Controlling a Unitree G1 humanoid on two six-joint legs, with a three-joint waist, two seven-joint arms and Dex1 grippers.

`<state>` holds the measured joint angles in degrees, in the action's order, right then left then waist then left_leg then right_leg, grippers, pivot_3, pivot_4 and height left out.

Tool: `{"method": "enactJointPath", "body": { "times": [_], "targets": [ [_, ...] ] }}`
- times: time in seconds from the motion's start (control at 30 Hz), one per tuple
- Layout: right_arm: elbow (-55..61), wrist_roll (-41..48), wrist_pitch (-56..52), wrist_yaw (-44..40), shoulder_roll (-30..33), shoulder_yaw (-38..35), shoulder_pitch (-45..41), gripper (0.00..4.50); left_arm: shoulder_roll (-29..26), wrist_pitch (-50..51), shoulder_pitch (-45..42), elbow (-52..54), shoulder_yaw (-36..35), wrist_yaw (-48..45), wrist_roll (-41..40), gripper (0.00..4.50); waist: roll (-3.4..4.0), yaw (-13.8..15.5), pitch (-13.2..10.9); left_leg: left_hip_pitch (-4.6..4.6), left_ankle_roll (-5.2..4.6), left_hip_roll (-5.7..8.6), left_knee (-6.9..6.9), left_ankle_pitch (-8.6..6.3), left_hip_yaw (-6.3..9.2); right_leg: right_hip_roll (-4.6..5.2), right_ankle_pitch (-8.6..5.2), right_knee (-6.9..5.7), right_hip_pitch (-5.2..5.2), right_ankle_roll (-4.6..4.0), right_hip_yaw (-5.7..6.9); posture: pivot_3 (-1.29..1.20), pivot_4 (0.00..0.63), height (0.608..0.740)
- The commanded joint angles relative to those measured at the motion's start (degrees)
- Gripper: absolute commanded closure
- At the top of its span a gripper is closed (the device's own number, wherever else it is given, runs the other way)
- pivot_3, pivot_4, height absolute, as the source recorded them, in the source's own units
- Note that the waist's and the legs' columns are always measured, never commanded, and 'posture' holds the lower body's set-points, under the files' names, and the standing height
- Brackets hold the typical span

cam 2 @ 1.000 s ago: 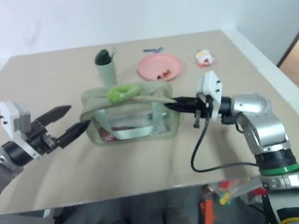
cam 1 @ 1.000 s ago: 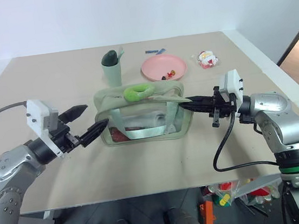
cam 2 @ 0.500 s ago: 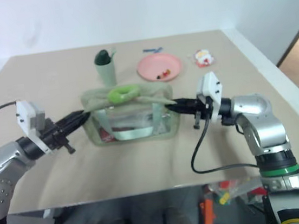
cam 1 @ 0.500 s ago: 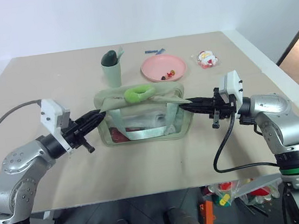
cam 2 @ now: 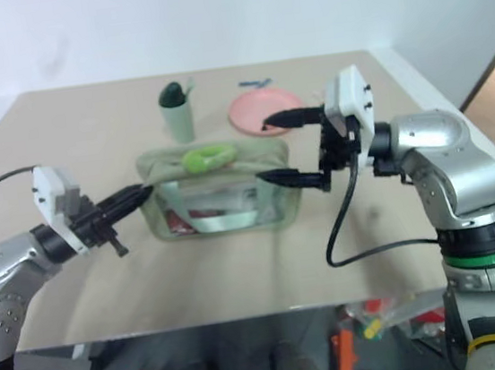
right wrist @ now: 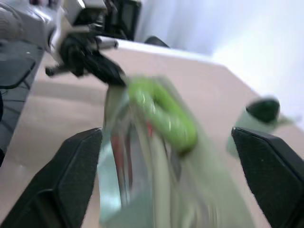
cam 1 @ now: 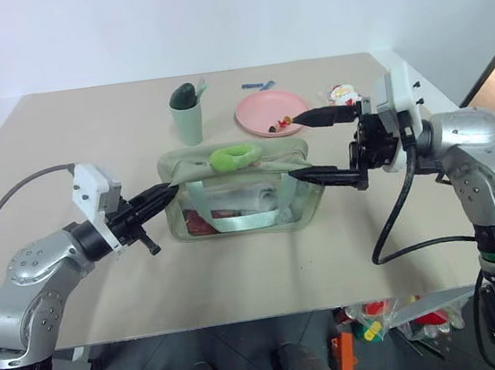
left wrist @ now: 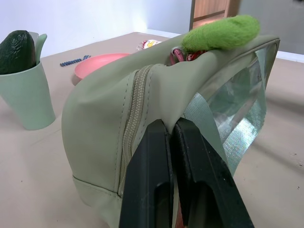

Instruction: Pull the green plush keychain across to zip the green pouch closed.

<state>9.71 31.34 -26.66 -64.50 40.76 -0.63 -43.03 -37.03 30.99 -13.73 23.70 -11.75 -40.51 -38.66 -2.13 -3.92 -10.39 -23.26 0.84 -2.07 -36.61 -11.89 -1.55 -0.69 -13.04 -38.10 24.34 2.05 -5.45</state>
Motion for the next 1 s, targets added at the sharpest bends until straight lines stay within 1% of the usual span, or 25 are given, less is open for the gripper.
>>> {"method": "enactJointPath", "body": {
  "times": [0.03,0.1,0.23,0.4,0.5,0.57,0.6,0.63,0.67,0.73,0.83,0.87,1.0],
  "targets": [
    [2.80,-1.06,-0.72,3.19,-3.47,3.08,-2.95,0.04,0.07,-0.29,-0.08,1.13,1.05,-0.39,0.44,4.50,-0.01,-0.02,0.00,0.00,0.00,0.00,0.00,0.00,0.00,0.00,0.00,0.00,0.00,0.00,0.00,0.00,0.150,0.740],
    [1.62,-3.23,-0.02,5.28,-6.24,5.25,-3.98,0.04,0.31,-0.26,-0.11,1.28,1.28,-0.17,0.52,4.50,-0.01,0.01,0.00,-0.01,0.00,0.00,0.00,0.00,0.01,0.01,0.00,0.00,0.00,0.00,0.00,0.00,0.150,0.740],
    [-1.56,-9.49,3.81,7.42,-9.61,9.69,-5.23,0.04,1.07,0.04,-0.37,1.82,1.25,1.06,0.46,4.50,-0.01,0.15,0.01,-0.06,0.00,0.04,-0.01,0.00,0.00,0.07,0.00,0.03,0.01,0.02,0.01,0.00,0.150,0.740],
    [-4.25,-11.78,4.56,10.40,-13.57,10.40,-6.75,0.04,0.95,-0.14,0.26,2.29,1.55,1.62,1.16,4.50,-0.01,0.16,0.01,-0.07,0.00,0.03,-0.02,0.00,-0.01,0.07,0.01,0.03,0.03,0.03,0.00,0.00,0.150,0.740],
    [-4.83,-12.69,5.06,10.14,-14.00,10.67,-6.78,0.82,1.03,-0.19,0.47,2.43,1.64,1.75,1.39,4.50,-0.01,0.32,0.01,-0.08,0.00,0.02,0.00,0.00,0.02,0.07,0.00,0.02,0.03,0.02,0.05,0.00,0.150,0.740],
    [-4.83,-12.60,5.04,10.03,-14.38,10.52,-6.46,1.59,1.07,-0.35,0.81,2.40,1.69,1.80,1.76,4.50,-0.01,0.44,0.01,-0.08,0.00,0.01,0.00,0.00,0.01,0.07,0.00,0.03,0.03,0.02,0.05,0.00,0.150,0.740],
    [-4.62,-12.67,5.13,9.83,-14.33,10.56,-6.29,1.85,1.10,-0.47,1.00,2.35,1.77,1.78,1.95,4.50,-0.01,0.49,0.01,-0.07,0.00,0.01,0.00,0.00,0.00,0.07,0.00,0.03,0.03,0.02,0.04,0.00,0.150,0.740],
    [-4.44,-12.73,5.16,9.70,-14.25,10.56,-6.19,2.27,1.13,-0.56,1.07,2.30,1.86,1.77,2.09,4.50,-0.01,0.55,0.01,-0.07,0.00,0.01,0.00,0.00,0.00,0.07,0.00,0.03,0.03,0.02,0.03,0.00,0.150,0.740],
    [-4.26,-13.05,5.32,9.44,-13.93,10.74,-6.06,2.58,1.21,-0.62,1.09,2.26,2.02,1.78,2.24,4.50,-0.01,0.59,0.01,-0.07,0.00,0.01,0.00,0.00,0.00,0.07,0.00,0.03,0.03,0.01,0.04,0.00,0.150,0.740],
    [-3.98,-13.42,5.53,9.11,-13.57,10.85,-5.79,3.37,1.44,-0.78,1.01,2.16,2.44,1.87,2.56,4.50,-0.01,0.63,0.01,-0.06,0.00,0.01,0.00,0.00,0.00,0.06,0.00,0.03,0.03,0.00,0.04,0.00,0.150,0.740],
    [-3.45,-13.53,5.57,8.78,-13.39,10.78,-5.34,4.35,1.85,-0.91,0.89,1.99,3.04,1.74,3.03,4.50,-0.01,0.67,0.01,-0.06,0.00,0.01,0.00,0.00,0.00,0.06,0.00,0.02,0.03,0.00,0.04,0.00,0.150,0.740],
    [-3.23,-13.49,5.55,8.64,-13.30,10.78,-5.17,4.47,1.98,-0.99,0.85,1.87,3.19,1.67,3.23,4.50,-0.01,0.68,0.01,-0.06,0.00,0.01,0.00,0.00,0.00,0.06,0.00,0.03,0.03,0.00,0.04,0.00,0.150,0.740],
    [-2.74,-13.44,5.55,8.53,-13.18,10.52,-4.71,4.47,2.26,-1.28,0.38,1.21,3.71,1.54,3.89,4.50,-0.01,1.17,0.01,-0.06,0.00,0.02,0.00,0.00,0.00,0.06,0.00,0.03,0.03,0.00,0.04,0.00,0.150,0.740]
  ]
}}
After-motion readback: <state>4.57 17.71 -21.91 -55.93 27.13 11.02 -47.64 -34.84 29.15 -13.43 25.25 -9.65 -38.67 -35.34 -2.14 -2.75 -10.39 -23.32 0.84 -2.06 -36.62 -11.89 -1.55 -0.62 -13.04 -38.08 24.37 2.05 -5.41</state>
